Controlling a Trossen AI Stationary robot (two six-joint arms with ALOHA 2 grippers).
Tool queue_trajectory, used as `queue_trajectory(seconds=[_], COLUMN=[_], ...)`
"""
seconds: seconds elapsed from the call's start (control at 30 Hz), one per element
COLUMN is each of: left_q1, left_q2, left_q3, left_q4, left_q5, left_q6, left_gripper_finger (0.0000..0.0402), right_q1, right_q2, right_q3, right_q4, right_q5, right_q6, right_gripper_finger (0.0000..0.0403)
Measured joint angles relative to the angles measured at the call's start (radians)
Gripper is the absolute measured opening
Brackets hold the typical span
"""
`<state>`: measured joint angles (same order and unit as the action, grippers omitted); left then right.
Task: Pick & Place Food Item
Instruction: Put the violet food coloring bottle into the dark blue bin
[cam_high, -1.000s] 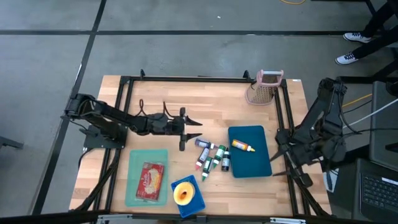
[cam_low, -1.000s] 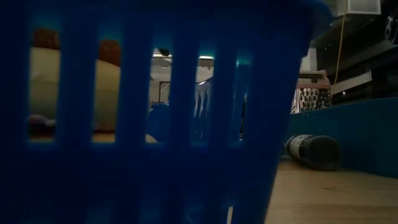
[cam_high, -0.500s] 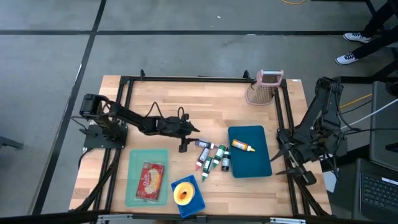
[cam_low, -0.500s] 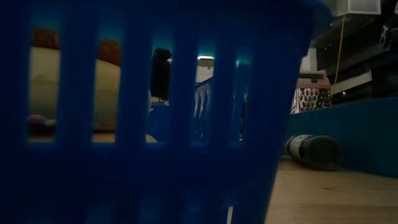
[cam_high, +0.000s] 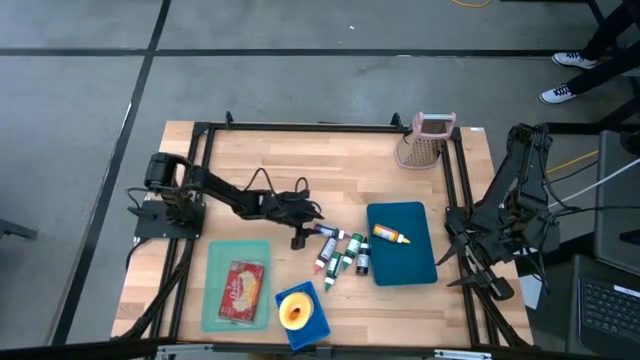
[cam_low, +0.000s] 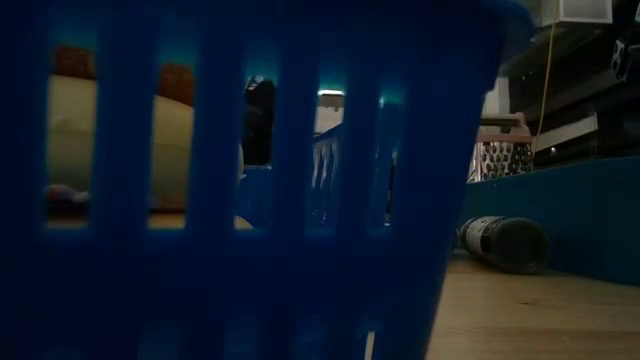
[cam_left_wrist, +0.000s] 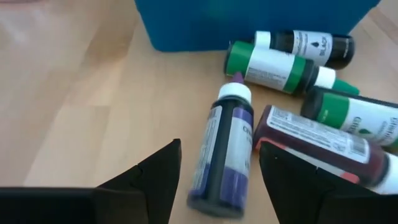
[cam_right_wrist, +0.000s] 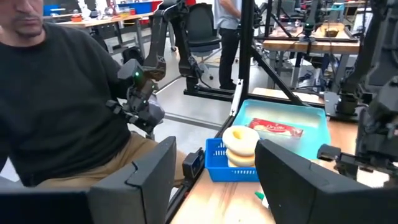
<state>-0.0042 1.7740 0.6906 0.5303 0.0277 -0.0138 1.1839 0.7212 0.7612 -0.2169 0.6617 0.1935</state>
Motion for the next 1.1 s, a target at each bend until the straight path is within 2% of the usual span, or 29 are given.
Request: queue_trajectory(seconds=[0.23,0.47,0.67,0.9,1.0,1.1], left_q1=[0.003,0.008,0.009,0.009,0.009,0.009], left_q2=[0.132,0.174,0.161,0.068,0.057,0.083], left_q3=[0.108,0.119,0.118,0.187,0.267,0.389], left_q4=[-0.025,-0.048,-0.028,0.012,0.004,-0.083], left_q5=[0.019,-0.001,-0.032,0.07,0.103,0.133], left_q6=[0.026,0.028,0.034,0.086,0.112,0.147], left_gripper_finger=[0.0218,0.0204,0.0122,0.0121,0.0121,0.0121], right_q1=[0.0,0.0,0.0,0.0,0.0,0.0], right_q2=[0.0,0.0,0.0,0.0,0.001,0.001], right_q3=[0.0,0.001,0.001,0.001,0.001,0.001], right_q4=[0.0,0.019,0.028,0.042,0.044,0.045], right_q5=[0.0,0.001,0.001,0.003,0.003,0.003], right_q6=[0.02,0.003,-0.018,-0.021,-0.024,-0.026], right_gripper_finger=[0.0217,0.0217,0.0217,0.0217,0.0217,0.0217])
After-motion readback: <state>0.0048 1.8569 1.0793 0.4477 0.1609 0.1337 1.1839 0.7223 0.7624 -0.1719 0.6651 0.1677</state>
